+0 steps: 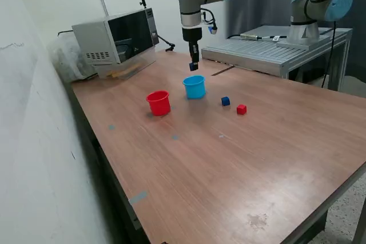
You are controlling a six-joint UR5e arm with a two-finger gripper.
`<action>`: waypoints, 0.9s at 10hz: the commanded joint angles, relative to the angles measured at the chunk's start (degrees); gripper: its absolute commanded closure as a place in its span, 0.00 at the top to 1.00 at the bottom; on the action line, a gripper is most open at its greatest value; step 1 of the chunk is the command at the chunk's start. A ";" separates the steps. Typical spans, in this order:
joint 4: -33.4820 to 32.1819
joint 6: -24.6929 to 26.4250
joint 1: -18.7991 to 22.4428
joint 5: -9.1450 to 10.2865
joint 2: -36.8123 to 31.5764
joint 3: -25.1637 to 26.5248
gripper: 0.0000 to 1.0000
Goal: Place red objects in the red bin, and blue objects in the blue bin.
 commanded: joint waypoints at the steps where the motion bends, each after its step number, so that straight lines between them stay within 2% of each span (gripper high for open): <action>1: 0.25 -0.04 -0.38 0.07 -0.44 0.57 0.00; 6: 0.25 -0.04 -0.56 0.16 -0.44 -0.31 0.00; 7: 0.25 -0.04 -0.56 0.07 -0.44 -0.49 1.00; 9: 0.25 0.05 -0.47 0.16 -0.36 -0.49 1.00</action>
